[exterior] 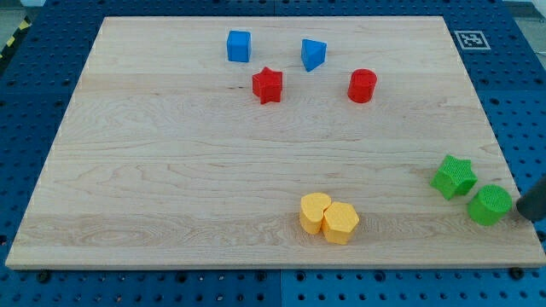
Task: Slightly push the green star towards top
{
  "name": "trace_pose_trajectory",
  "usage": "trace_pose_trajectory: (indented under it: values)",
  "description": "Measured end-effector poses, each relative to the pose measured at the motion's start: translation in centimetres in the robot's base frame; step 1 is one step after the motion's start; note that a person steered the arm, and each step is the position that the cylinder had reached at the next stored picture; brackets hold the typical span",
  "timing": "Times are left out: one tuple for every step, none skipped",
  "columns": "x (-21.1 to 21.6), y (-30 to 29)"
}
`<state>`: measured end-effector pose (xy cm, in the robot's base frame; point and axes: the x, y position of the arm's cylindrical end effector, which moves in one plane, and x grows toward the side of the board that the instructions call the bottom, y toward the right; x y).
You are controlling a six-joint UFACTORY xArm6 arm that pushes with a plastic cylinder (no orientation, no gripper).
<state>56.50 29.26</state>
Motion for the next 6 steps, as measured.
trace_pose_trajectory:
  values:
    - [-0.2, -2.0]
    - [-0.5, -4.9]
    - [-1.7, -6.0]
    - [-3.1, -8.0]
    - [-4.5, -10.1]
    - [-5.9, -11.2]
